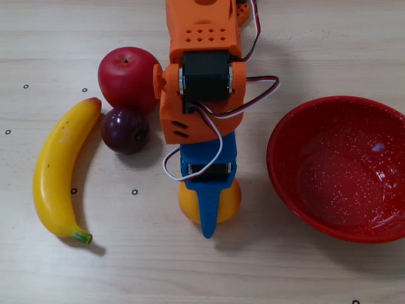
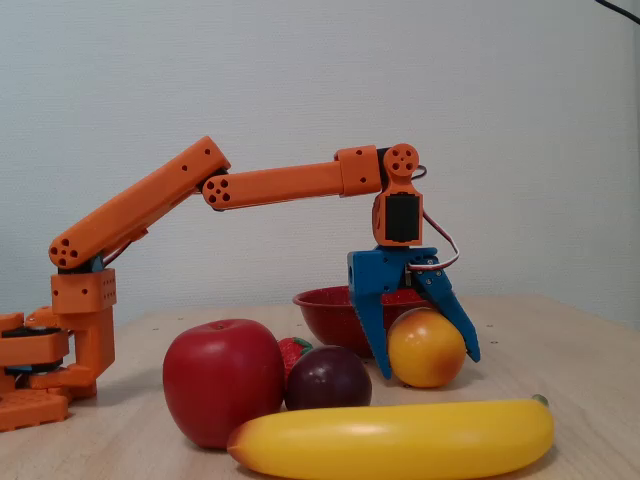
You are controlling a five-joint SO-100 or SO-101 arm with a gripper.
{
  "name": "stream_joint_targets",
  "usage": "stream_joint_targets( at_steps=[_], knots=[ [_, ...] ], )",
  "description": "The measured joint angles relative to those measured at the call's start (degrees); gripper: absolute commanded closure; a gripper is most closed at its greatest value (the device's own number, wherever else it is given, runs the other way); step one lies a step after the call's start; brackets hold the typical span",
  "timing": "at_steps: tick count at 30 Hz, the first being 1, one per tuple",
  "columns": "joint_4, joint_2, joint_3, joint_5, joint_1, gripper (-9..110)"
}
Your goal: Put the peach in the red bowl.
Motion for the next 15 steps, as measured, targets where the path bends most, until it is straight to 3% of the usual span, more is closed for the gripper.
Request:
stream_joint_targets(
  at_steps=[4,15],
  knots=[
    [0.00,0.00,0.00,0.35,0.00,101],
    [5.36,-0.26,-4.48,-0.79,0.00,101]
  ],
)
